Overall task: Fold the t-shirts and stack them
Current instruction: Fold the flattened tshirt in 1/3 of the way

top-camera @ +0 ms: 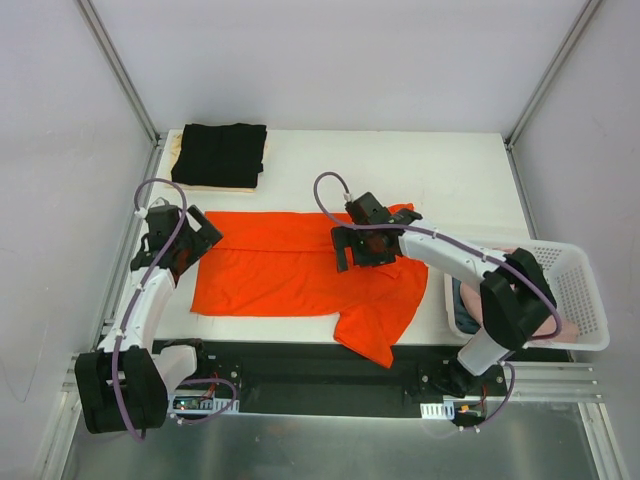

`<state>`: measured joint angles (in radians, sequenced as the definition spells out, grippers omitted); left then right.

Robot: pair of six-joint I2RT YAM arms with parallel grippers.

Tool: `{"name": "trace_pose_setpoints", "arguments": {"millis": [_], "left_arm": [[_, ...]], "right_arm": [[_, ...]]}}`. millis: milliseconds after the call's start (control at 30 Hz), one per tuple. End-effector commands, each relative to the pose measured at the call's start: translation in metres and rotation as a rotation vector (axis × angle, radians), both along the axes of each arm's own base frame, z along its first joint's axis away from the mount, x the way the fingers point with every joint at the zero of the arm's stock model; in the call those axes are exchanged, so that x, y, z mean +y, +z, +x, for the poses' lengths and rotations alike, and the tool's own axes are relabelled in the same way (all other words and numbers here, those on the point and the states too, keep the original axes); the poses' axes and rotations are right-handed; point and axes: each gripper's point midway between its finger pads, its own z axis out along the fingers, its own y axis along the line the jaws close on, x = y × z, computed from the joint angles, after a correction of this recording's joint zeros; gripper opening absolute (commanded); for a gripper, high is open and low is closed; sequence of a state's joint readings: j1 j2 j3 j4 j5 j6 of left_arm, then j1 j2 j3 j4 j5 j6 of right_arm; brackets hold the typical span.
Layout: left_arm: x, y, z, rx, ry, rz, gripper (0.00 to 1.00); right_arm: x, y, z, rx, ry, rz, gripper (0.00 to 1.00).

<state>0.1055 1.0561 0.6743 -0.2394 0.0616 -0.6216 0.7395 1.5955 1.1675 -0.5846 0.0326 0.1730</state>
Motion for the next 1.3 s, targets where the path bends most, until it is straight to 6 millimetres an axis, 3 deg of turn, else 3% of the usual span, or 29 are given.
{"name": "trace_pose_setpoints", "arguments": {"millis": [0, 133, 433, 733, 833, 1033, 1267], "left_arm": [[0.006, -0.002, -0.009, -0.010, 0.043, 0.027, 0.99], [0.010, 0.001, -0.009, -0.024, 0.054, 0.053, 0.99], [0.013, -0.002, -0.010, -0.013, 0.053, 0.073, 0.99], [0.017, -0.002, -0.011, -0.012, 0.060, 0.095, 0.99], [0.017, -0.001, -0.011, -0.014, 0.061, 0.094, 0.99], [0.015, -0.004, -0.011, 0.001, 0.053, 0.087, 0.99], [0.015, -0.003, -0.011, -0.001, 0.047, 0.086, 0.99]], "right_arm": [[0.029, -0.009, 0.013, 0.003, -0.028, 0.115, 0.97], [0.027, -0.024, 0.028, -0.011, -0.087, 0.062, 0.94], [0.004, -0.054, 0.031, -0.003, -0.206, -0.039, 0.91], [0.016, -0.057, 0.044, -0.029, -0.207, -0.015, 0.75], [0.018, -0.055, 0.045, -0.040, -0.216, 0.005, 0.60], [0.012, -0.043, 0.042, -0.069, -0.232, -0.039, 0.42], [0.006, -0.040, 0.042, -0.085, -0.284, -0.081, 0.30]]}}
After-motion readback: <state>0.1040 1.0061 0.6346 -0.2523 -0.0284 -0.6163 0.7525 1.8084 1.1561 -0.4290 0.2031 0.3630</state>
